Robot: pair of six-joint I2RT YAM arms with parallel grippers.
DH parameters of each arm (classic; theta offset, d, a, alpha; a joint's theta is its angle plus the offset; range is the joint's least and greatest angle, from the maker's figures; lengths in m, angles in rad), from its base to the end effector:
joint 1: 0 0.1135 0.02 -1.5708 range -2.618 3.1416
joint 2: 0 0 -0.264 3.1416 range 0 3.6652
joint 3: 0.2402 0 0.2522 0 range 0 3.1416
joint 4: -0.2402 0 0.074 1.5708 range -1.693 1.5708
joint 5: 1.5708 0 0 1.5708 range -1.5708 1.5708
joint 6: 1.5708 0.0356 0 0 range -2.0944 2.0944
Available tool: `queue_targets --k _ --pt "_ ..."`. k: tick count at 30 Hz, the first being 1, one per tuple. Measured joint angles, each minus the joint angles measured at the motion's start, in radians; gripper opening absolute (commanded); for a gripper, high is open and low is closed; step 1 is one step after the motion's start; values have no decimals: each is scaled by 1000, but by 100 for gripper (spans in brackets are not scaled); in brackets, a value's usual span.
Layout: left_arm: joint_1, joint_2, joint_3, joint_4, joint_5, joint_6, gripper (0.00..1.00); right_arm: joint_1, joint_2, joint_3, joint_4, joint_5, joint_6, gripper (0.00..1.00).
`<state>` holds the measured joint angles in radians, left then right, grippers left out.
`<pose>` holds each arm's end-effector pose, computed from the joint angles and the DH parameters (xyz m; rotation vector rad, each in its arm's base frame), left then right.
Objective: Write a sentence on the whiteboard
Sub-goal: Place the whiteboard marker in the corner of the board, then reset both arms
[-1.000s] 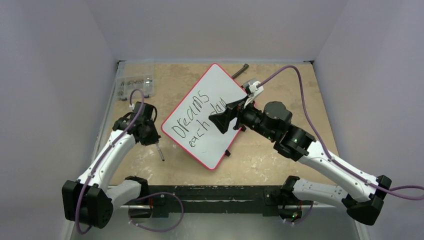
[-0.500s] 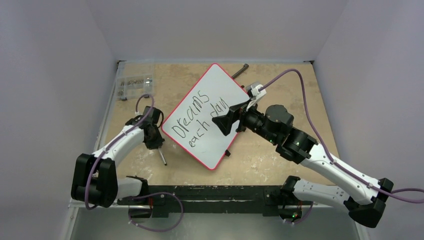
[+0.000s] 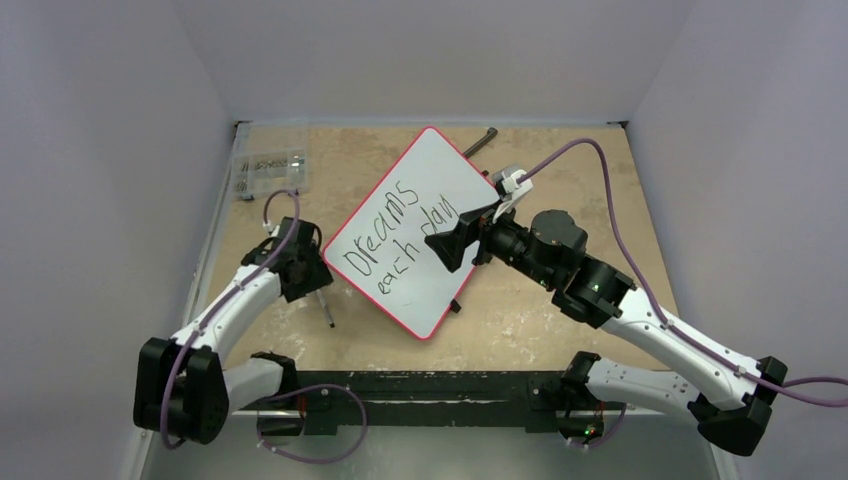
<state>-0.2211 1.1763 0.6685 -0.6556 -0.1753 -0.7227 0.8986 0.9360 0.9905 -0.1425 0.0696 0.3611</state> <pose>0.2013 -0.0389 0.1904 -0.7176 2.6037 -0.0422 0.1351 0.1658 0.3897 -0.4078 1.6893 0.8880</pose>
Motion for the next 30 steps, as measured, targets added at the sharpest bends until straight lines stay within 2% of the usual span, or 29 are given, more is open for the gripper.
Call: queue_targets --k 2,4,5,14,19,23,30 --pt "0 -56 3 -23 -7 0 72 0 0 0 0 0 0 99" --pt "0 -89 10 -45 -8 0 95 0 1 0 0 0 -1 99" --pt "0 -114 19 -67 -7 5 99 0 1 0 0 0 -2 99" --pt "3 -321 230 -256 -20 79 100 0 -10 -13 0 3 -8 99" --pt "3 -404 337 -321 -106 173 100 0 -48 -62 -3 21 -8 99" --pt "3 -423 346 -338 -166 247 98 0 -73 -85 -8 42 -6 99" --pt "3 -524 253 -303 -141 307 98 0 -123 -154 2 37 -2 99"
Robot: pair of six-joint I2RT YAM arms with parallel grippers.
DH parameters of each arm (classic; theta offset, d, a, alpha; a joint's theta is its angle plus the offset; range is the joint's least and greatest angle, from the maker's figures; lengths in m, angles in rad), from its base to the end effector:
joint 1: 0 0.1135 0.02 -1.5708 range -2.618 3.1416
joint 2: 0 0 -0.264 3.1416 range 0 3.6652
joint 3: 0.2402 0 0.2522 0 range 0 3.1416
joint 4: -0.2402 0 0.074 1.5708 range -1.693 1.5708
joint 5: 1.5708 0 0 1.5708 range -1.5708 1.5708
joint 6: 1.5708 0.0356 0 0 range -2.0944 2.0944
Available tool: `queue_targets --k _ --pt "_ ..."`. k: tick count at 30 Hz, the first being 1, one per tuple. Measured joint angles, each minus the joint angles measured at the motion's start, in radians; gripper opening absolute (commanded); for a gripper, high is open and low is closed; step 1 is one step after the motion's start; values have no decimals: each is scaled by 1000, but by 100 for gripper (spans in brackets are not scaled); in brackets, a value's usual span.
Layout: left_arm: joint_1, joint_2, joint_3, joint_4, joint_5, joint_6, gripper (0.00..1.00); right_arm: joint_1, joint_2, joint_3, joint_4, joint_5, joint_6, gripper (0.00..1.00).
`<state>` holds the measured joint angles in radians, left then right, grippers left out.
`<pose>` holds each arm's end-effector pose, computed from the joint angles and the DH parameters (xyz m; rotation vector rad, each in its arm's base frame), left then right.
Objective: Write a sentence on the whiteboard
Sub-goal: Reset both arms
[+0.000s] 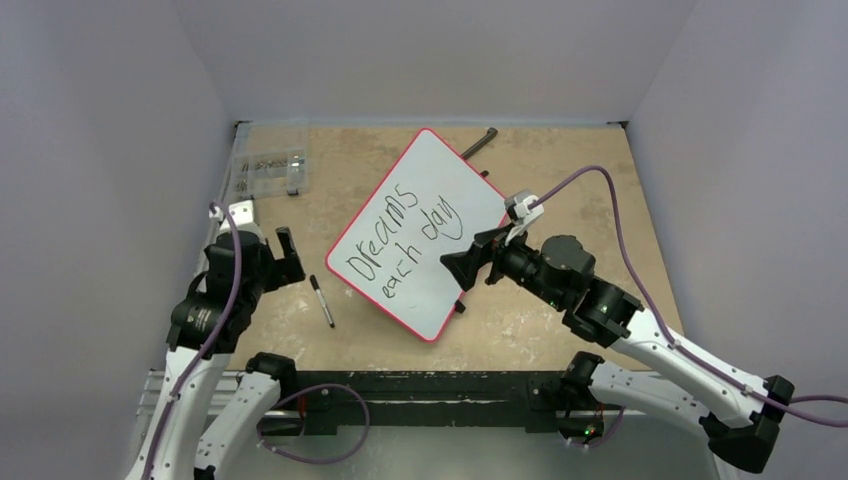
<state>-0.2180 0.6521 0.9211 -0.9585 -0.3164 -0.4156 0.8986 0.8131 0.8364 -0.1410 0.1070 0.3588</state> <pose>0.1133 -0.0137 0.3281 -0.3841 2.1866 0.0104 0.1217 0.1468 0.3581 -0.3884 1.7180 0.8433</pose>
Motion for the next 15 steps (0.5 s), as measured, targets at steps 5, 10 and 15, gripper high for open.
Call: queue_targets --k 5,10,15 --pt "0 -114 -17 60 47 43 100 0 -76 -103 15 -21 35 99" --pt "0 -201 -64 135 106 78 100 0 -192 -240 67 -19 98 99" --pt "-12 -283 -151 200 116 116 100 0 -352 -419 123 54 161 99"
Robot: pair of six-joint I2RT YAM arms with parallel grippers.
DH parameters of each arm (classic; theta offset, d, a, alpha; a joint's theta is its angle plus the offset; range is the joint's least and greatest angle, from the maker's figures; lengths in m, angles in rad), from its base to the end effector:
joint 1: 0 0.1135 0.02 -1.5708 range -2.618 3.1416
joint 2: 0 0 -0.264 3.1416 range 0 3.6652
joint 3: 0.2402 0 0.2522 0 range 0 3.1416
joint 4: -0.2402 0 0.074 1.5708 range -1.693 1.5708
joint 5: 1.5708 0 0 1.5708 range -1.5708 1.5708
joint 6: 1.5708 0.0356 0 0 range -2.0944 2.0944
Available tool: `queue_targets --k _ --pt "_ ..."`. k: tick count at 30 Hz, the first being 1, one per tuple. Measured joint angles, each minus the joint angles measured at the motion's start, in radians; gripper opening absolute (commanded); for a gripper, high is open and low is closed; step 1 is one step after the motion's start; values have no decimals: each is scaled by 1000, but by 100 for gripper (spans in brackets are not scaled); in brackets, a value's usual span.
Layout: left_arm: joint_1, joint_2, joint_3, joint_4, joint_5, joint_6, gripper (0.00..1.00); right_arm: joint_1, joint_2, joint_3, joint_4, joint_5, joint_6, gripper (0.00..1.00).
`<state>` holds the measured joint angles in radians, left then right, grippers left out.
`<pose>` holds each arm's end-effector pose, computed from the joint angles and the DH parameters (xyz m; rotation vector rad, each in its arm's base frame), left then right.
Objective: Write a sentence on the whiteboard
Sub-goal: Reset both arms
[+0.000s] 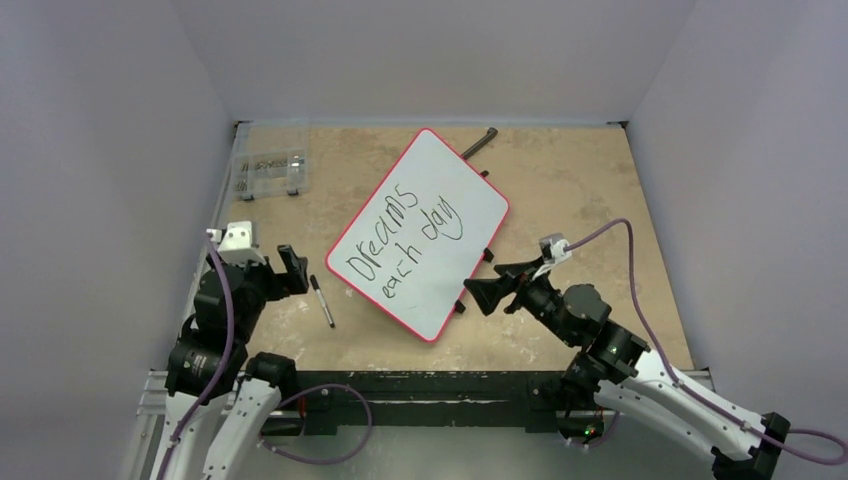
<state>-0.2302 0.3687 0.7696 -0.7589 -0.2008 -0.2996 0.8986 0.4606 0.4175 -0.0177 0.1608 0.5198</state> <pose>0.0774 -0.0108 0.3213 -0.2007 1.9141 -0.1620 0.0915 0.1058 0.2736 -0.1950 1.7074 0.9453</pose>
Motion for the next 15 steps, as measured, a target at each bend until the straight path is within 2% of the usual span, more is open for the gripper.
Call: queue_targets --k 3,15 --pt "-9 -14 -17 20 25 19 100 0 -41 -39 0 45 27 99" --pt "-13 -13 -17 63 119 58 100 0 -42 -40 -16 118 59 99"
